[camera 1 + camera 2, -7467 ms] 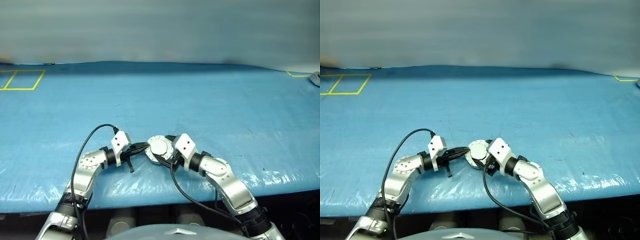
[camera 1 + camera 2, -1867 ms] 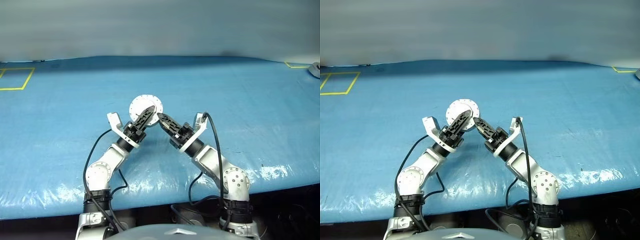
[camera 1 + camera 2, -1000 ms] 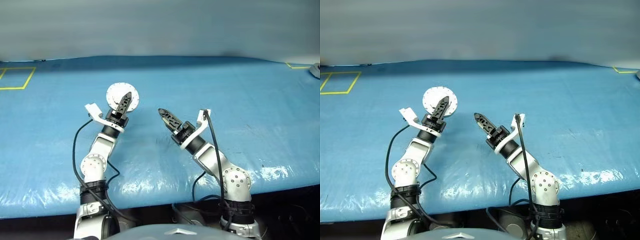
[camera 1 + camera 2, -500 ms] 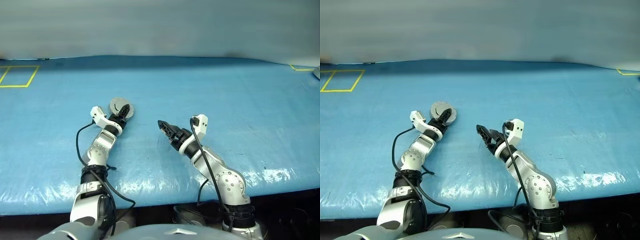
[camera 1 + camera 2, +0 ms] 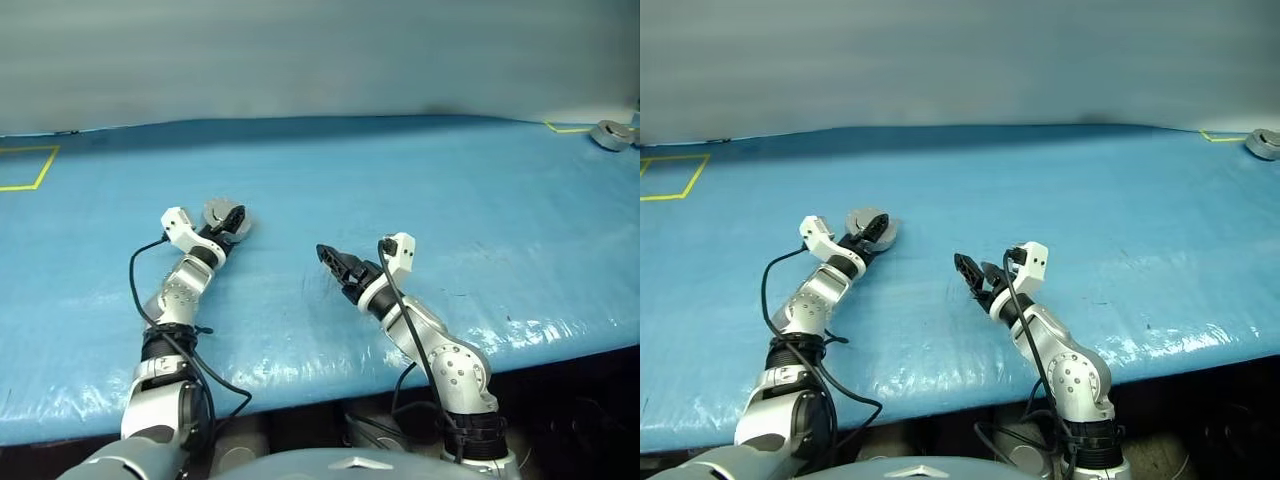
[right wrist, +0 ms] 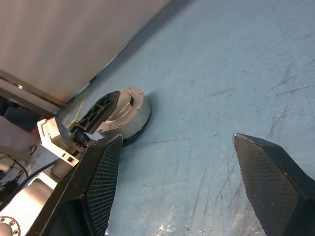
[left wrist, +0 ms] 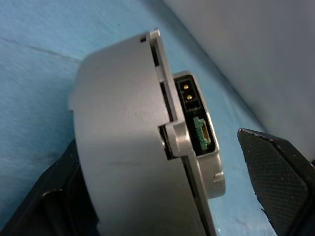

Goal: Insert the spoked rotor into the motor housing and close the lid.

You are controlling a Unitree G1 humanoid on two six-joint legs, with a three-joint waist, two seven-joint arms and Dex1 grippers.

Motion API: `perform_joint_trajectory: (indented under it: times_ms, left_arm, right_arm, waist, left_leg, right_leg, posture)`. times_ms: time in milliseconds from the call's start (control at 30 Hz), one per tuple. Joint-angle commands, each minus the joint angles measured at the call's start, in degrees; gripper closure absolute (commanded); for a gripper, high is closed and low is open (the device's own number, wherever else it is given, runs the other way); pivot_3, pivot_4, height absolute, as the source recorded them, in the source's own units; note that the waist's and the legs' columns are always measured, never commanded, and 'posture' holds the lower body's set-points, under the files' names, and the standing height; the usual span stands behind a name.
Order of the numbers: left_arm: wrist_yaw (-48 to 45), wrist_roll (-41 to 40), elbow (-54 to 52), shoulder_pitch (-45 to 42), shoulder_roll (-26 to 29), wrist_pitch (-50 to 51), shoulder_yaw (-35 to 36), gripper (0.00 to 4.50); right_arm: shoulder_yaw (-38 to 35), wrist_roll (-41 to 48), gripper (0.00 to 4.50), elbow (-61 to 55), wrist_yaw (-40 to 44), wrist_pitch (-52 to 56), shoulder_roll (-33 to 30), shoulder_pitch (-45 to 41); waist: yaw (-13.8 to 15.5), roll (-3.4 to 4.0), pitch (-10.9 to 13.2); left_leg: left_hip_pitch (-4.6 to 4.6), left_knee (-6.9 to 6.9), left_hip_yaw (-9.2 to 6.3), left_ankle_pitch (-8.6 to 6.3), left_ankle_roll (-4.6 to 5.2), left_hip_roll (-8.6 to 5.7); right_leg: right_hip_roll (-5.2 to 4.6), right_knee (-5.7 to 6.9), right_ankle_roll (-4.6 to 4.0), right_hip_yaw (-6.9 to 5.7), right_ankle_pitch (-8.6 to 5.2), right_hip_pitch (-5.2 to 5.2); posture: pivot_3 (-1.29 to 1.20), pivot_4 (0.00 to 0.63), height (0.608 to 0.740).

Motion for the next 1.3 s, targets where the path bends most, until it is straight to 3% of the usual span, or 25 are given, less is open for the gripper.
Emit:
perform_joint_trajectory:
  times_ms: [33, 200, 367, 467, 533, 667, 900, 1167, 1300]
  left_arm:
    - [4.02, 1.34, 2.84, 1.3, 4.49, -2.46, 5.44, 0.03]
    - [6.91, 3.93, 5.41, 2.02, 11.08, -4.59, 8.67, 0.03]
    - [2.87, 3.04, 1.48, 1.44, 14.68, -5.72, 10.29, 0.03]
    - [-0.69, 4.98, -3.65, 2.33, 15.31, -4.79, 6.18, 0.03]
    - [-3.48, 9.37, -9.56, 4.31, 15.83, -4.32, -0.28, 0.03]
    - [-6.24, 14.72, -25.66, 9.11, 12.89, -4.86, -12.35, 0.03]
    - [8.09, 26.41, -39.27, 18.09, -0.15, -5.21, -21.94, 0.03]
    - [14.35, 32.01, -45.02, 31.52, -6.89, -6.9, -24.01, 0.03]
    - [12.82, 33.43, -44.48, 34.15, -6.91, -8.41, -25.39, 0.03]
  right_arm:
    - [0.15, -0.56, 0.71, -1.66, 1.16, -0.19, 0.89, -0.12]
    - [0.5, -1.77, 0.71, -1.4, 2.51, -0.07, 1.27, -0.19]
    - [-0.17, -5.55, 0.71, -2.84, 4.12, -3.15, 0.16, 0.0]
    - [-0.17, -12.37, 0.71, -3.39, 4.48, -8.28, -1.74, 0.15]
    - [-0.29, -16.01, 0.71, -3.68, 4.53, -10.81, -3.07, 0.19]
    - [1.18, -27.76, 0.71, -4.69, 2.11, -15.56, -7.02, -0.38]
    - [5.85, -44.08, 0.71, -5.79, -3.83, -20.0, -7.22, 2.05]
    - [8.31, -53.03, 0.71, -6.39, -7.24, -23.5, -4.38, 12.82]
    - [7.53, -53.61, 0.71, -6.3, -5.96, -23.19, -3.72, 13.49]
  waist:
    - [-0.02, 0.0, 0.0]
    - [0.21, -0.01, 0.0]
    - [1.16, -0.16, 0.03]
    - [1.84, -0.2, 0.02]
    - [2.15, -0.21, 0.01]
    - [2.72, -0.21, 0.01]
    - [2.1, -0.2, 0.01]
    - [2.48, -0.21, 0.01]
    - [2.47, -0.23, 0.02]
  left_leg:
    - [0.0, -0.01, -0.02, 0.0, 0.0, 0.07]
    - [0.0, -0.13, 0.03, 0.0, -0.01, 0.21]
    - [-0.25, -0.11, 0.21, 0.04, -0.11, 0.18]
    - [-0.55, -0.06, 0.25, 0.08, -0.17, 0.06]
    - [-0.66, -0.05, 0.27, 0.08, -0.17, -0.05]
    - [-0.67, -0.08, 0.35, 0.05, -0.12, -0.32]
    - [-0.6, -0.11, 0.46, 0.04, -0.09, -0.27]
    - [-0.64, -0.08, 0.49, 0.04, -0.09, -0.17]
    - [-0.61, 0.05, 0.51, 0.1, 0.07, -0.19]
  right_leg:
    - [0.13, 0.0, 0.05, 0.06, 0.08, -0.04]
    - [0.26, 0.11, -0.03, 0.1, 0.05, -0.21]
    - [0.13, 0.06, -0.21, 0.06, 0.2, -0.37]
    - [-0.01, -0.06, -0.13, -0.02, 0.29, -0.55]
    - [-0.15, -0.15, -0.06, -0.03, 0.33, -0.58]
    - [-0.46, -0.2, 0.08, 0.0, 0.28, -0.57]
    - [-0.32, -0.14, 0.09, 0.2, 0.29, -0.65]
    - [-0.3, -0.14, -0.18, 0.24, 0.12, -0.7]
    - [-0.46, -0.15, 0.07, 0.3, -0.01, -0.69]
  posture:
    - [0.0, 0.15, 0.74]
    - [0.0, 0.15, 0.74]
    - [0.0, 0.15, 0.74]
    - [0.0, 0.15, 0.74]
    - [0.0, 0.15, 0.74]
    - [0.0, 0.15, 0.74]
    - [0.0, 0.15, 0.74]
    - [0.0, 0.15, 0.74]
    - [0.0, 0.15, 0.74]
